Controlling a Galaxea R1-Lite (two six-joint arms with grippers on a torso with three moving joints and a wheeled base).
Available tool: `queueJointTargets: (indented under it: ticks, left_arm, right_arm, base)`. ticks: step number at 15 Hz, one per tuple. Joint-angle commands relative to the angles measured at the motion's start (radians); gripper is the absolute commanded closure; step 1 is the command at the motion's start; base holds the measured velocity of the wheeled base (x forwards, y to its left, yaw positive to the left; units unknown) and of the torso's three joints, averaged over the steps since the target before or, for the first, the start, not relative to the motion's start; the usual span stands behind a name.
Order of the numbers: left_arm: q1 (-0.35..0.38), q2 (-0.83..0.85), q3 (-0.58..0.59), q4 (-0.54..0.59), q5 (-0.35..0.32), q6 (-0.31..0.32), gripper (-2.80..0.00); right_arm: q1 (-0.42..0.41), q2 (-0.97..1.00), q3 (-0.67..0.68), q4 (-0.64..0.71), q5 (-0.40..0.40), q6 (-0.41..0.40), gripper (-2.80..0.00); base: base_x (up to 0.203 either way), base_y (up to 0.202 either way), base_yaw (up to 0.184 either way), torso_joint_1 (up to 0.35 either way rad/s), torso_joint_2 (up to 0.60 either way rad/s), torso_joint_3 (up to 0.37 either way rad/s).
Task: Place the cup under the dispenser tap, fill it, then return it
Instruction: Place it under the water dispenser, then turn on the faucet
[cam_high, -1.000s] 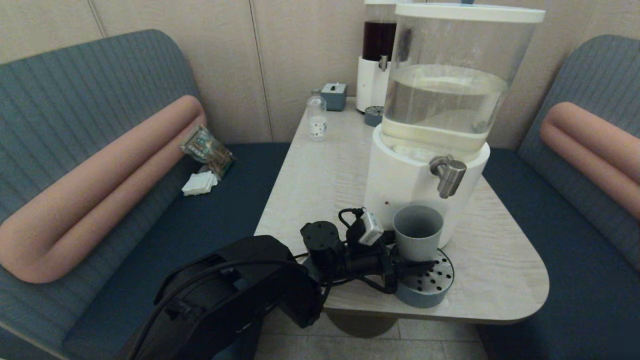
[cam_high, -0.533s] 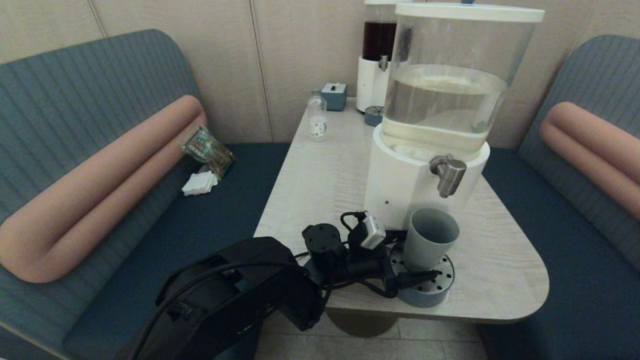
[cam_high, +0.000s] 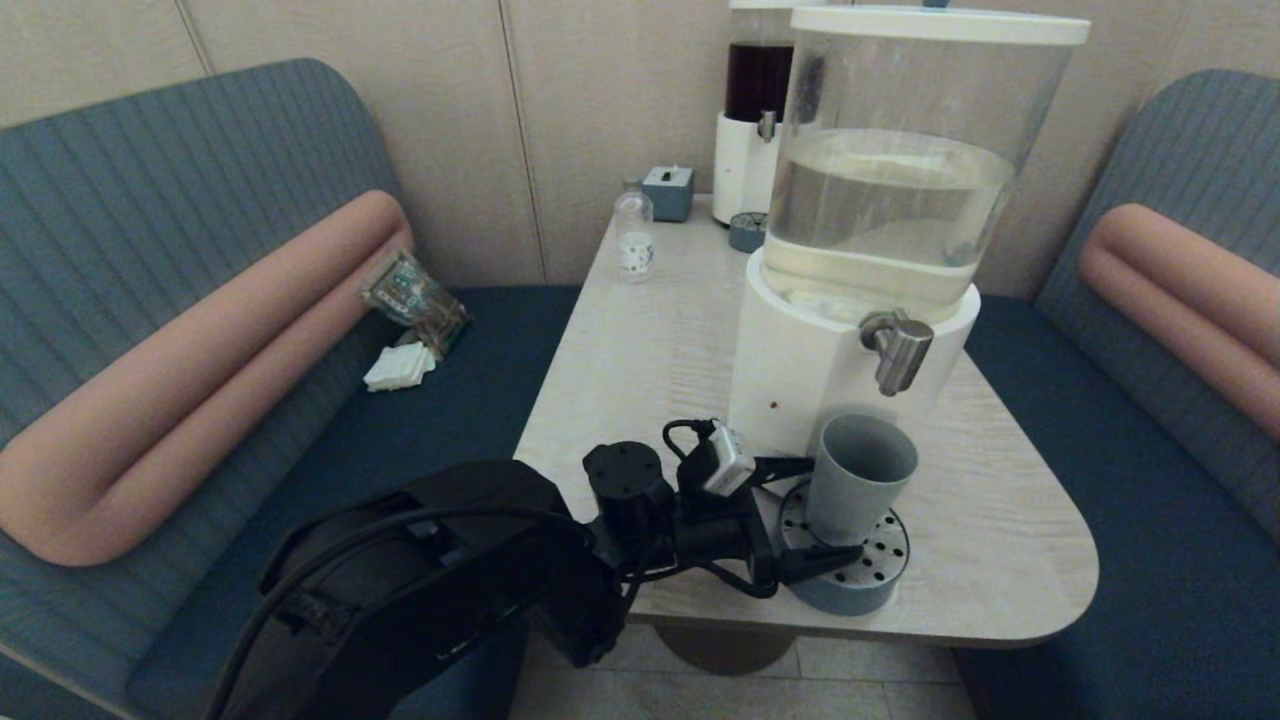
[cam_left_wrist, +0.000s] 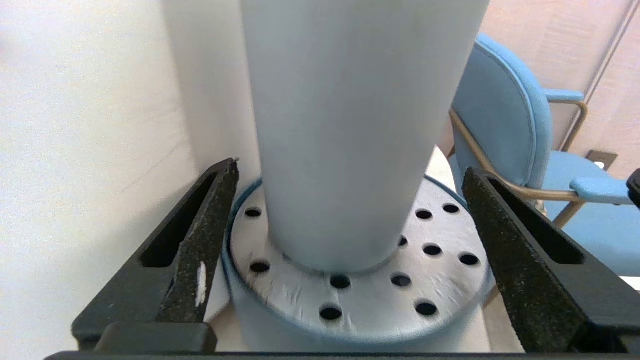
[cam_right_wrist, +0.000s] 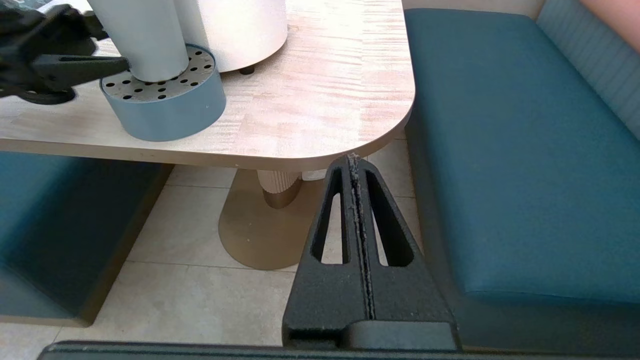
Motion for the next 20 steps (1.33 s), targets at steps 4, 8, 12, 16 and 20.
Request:
queueJointTargets:
  ticks: [4,8,12,16,20]
  left_arm:
    - [0.023,-0.158,0.226,-0.009,-0.014,0.015,-2.8]
    - [0.056,-0.328,0.467,-0.009,-0.022,0.039,-2.8]
    - [0.138,-0.58,0.668,-0.009,-0.022,0.034,0.0]
    - [0.257,-0.859,0.833,-0.009,0.049,0.011,0.0]
    - [0.351,-1.173,0.912,-0.008,0.287,-0.083,0.0]
  right_arm:
    - [0.0,0.001,0.001,0.0,-0.001,0.0,0.0]
    - [0.0,0.001,0.001,0.0,0.0,0.0,0.0]
    - [0.0,0.001,0.0,0.0,-0.001,0.0,0.0]
    - [0.0,0.001,0.001,0.0,-0.001,0.0,0.0]
    - [0.0,0.001,0.0,0.0,-0.001,0.0,0.0]
  base:
    - [0.0,0.0,0.0,0.0,0.0,0.0]
    - [0.0,0.0,0.0,0.0,0.0,0.0]
    - [0.0,0.0,0.0,0.0,0.0,0.0]
    - [0.0,0.0,0.0,0.0,0.0,0.0]
    - [0.0,0.0,0.0,0.0,0.0,0.0]
